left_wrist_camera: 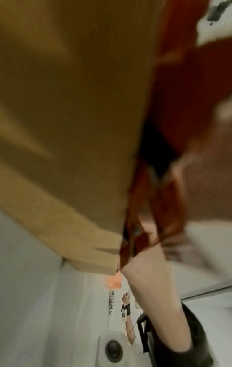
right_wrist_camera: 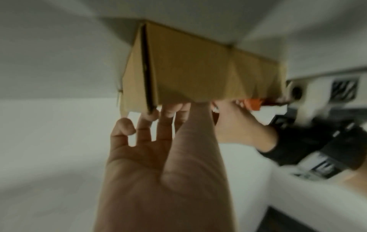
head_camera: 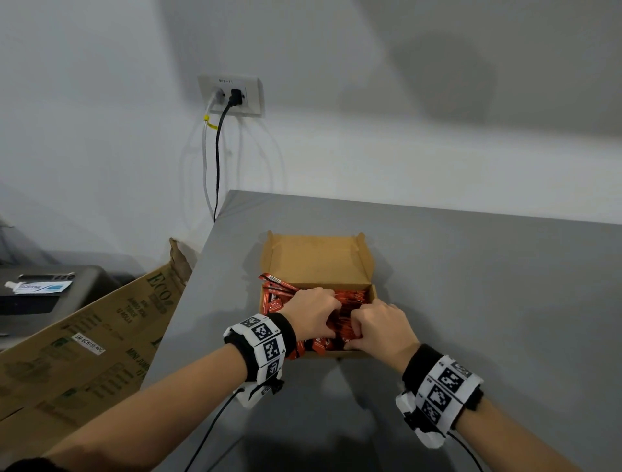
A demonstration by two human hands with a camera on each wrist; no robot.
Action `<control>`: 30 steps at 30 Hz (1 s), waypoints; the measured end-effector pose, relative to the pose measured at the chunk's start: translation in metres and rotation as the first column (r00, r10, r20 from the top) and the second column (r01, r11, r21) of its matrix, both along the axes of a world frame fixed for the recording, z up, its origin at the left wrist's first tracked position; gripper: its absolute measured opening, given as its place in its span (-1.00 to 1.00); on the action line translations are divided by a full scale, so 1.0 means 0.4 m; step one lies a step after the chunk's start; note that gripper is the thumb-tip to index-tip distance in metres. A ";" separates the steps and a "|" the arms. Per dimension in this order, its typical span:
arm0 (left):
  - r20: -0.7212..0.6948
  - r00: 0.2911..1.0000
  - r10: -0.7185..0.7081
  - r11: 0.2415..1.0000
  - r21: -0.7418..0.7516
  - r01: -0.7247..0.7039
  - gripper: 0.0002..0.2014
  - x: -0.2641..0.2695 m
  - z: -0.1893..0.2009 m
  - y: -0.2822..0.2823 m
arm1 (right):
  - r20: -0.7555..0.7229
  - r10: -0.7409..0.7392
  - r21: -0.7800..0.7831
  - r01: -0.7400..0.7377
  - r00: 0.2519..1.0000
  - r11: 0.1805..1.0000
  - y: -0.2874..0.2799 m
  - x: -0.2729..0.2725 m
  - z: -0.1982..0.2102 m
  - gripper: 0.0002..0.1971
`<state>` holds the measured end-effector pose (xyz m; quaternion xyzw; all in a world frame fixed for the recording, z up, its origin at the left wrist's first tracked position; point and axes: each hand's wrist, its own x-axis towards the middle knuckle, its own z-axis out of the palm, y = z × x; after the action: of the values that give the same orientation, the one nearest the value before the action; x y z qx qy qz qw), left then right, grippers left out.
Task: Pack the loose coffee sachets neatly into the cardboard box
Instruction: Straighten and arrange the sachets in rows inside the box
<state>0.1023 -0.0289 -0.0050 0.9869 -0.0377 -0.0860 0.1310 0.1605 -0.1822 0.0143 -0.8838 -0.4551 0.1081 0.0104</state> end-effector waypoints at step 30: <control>-0.005 0.998 0.069 0.996 -0.064 -0.070 -0.65 -0.008 0.009 0.002 | -0.138 -0.120 0.084 0.132 0.983 0.988 -0.066 0.026 -0.032 -0.75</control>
<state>0.0991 -0.0280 -0.0014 0.9828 -0.0059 -0.0814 0.1654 0.1708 -0.2086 0.0017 -0.9003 -0.4011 0.1443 0.0886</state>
